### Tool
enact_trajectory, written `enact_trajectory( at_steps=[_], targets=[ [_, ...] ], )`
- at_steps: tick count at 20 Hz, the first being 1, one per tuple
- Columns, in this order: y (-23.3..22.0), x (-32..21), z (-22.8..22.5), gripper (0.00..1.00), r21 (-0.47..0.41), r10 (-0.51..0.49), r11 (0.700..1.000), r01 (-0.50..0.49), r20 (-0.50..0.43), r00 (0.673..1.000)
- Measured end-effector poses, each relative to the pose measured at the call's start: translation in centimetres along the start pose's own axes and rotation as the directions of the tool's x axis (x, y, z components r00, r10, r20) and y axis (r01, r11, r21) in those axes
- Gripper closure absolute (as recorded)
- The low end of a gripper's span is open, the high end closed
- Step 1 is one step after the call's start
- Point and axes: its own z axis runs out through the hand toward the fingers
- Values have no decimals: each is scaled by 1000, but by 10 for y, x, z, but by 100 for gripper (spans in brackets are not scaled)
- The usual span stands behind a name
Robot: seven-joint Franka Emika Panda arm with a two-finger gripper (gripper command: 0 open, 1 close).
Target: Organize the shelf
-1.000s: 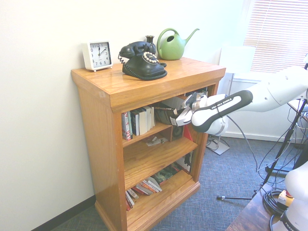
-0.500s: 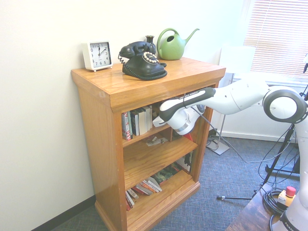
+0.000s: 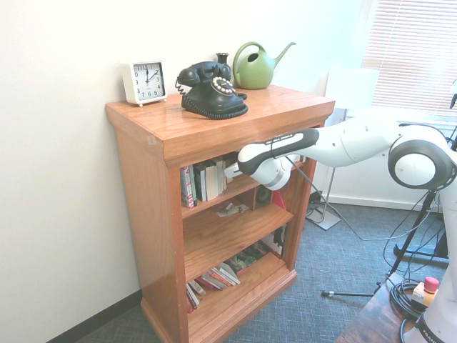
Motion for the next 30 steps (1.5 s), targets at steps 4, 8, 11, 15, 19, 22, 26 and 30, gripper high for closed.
enact_trajectory(
  at_steps=[4,8,11,15,19,22,26,30],
  targets=[
    [2,-2,-6,100,-11,-11,1000,11,10,1000],
    [1,-3,-7,0,-13,-12,1000,12,17,1000],
    [1,-3,-7,0,-16,-10,1000,11,19,1000],
    [1,-4,-7,0,-19,-12,1000,12,20,1000],
    [1,-12,-6,0,-21,-47,999,48,44,998],
    [4,-29,-15,0,-25,-60,998,62,54,997],
    [10,-43,-36,0,-29,-68,997,69,53,996],
    [22,-58,-67,0,-41,-67,997,68,42,997]
  ],
)
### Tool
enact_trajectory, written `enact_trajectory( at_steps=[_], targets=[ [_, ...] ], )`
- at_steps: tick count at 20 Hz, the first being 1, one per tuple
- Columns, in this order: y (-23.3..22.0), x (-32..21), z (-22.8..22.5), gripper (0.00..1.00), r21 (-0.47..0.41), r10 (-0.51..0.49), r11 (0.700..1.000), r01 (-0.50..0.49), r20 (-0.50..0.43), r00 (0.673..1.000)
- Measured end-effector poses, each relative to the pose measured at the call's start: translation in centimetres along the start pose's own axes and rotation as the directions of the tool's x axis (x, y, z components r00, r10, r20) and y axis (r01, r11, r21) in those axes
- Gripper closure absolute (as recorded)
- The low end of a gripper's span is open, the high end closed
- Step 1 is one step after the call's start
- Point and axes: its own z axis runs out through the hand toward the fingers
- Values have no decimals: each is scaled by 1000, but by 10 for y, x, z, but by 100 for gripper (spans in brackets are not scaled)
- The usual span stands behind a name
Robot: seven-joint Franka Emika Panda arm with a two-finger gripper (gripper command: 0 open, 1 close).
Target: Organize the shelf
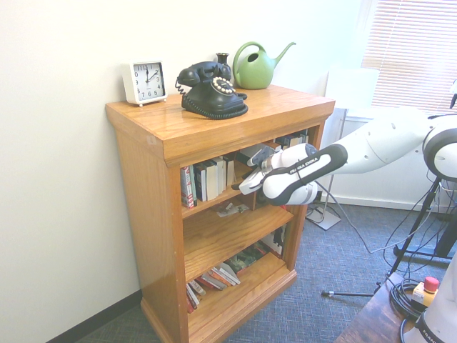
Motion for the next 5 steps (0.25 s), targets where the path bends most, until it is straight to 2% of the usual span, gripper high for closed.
enact_trajectory(
  at_steps=[5],
  targets=[
    [26,-16,-48,0,-29,24,999,-23,7,1000]
  ],
)
